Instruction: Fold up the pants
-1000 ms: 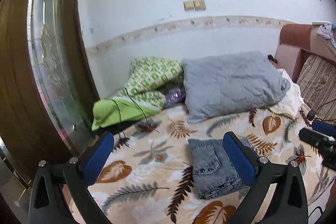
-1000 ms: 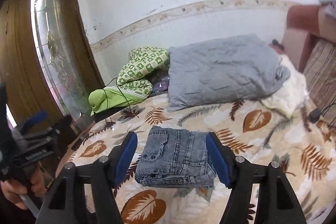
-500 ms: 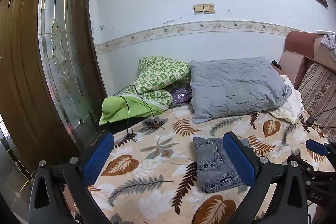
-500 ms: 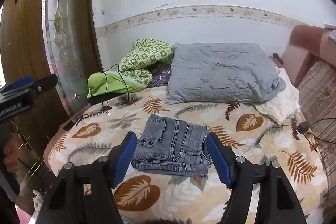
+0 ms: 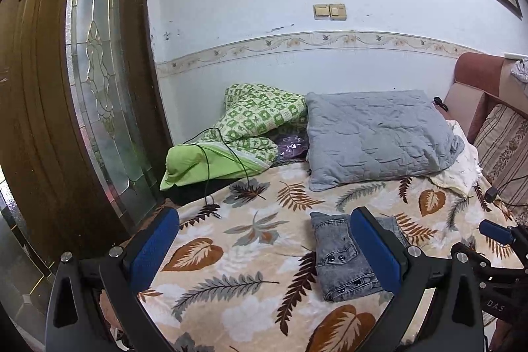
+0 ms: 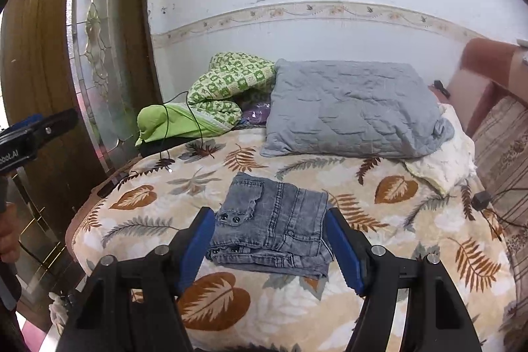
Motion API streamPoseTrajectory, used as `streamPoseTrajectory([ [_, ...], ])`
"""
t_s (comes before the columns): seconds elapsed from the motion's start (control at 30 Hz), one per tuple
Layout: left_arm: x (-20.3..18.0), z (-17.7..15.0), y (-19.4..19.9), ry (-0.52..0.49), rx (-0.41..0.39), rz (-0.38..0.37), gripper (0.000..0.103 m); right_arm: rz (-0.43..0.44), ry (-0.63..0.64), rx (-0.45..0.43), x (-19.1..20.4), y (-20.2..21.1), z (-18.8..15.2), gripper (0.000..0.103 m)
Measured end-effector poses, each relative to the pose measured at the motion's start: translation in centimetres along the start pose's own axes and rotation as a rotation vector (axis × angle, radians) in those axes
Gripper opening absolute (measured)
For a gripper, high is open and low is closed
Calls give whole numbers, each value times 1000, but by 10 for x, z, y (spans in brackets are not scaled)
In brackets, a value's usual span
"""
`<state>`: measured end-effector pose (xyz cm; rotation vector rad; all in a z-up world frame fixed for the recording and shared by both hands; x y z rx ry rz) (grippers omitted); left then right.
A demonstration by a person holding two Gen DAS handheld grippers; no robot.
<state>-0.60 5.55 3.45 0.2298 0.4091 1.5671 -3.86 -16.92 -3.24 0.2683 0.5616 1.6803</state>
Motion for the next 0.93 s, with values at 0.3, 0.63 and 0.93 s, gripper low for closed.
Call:
streamPoseTrajectory([
  [0.3, 22, 7, 6, 38, -19, 20, 103, 34, 66, -14, 27, -3, 14, 72],
  [0.63, 47, 11, 8, 83, -26, 37, 103, 64, 115, -13, 48, -11, 22, 72],
  [0.93, 52, 9, -2, 97, 0, 6, 103, 92, 107, 3, 50, -27, 19, 72],
])
Point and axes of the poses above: each gripper's, at about its wrist camera, not at the fingertips, and y roughly against the way its jaws point, x to its left, z to its top, the point moved 1 cm from there along -y, roughly the way its jaws point, and after that the axes turned 15 degrees about y, right-handed, at the moved point
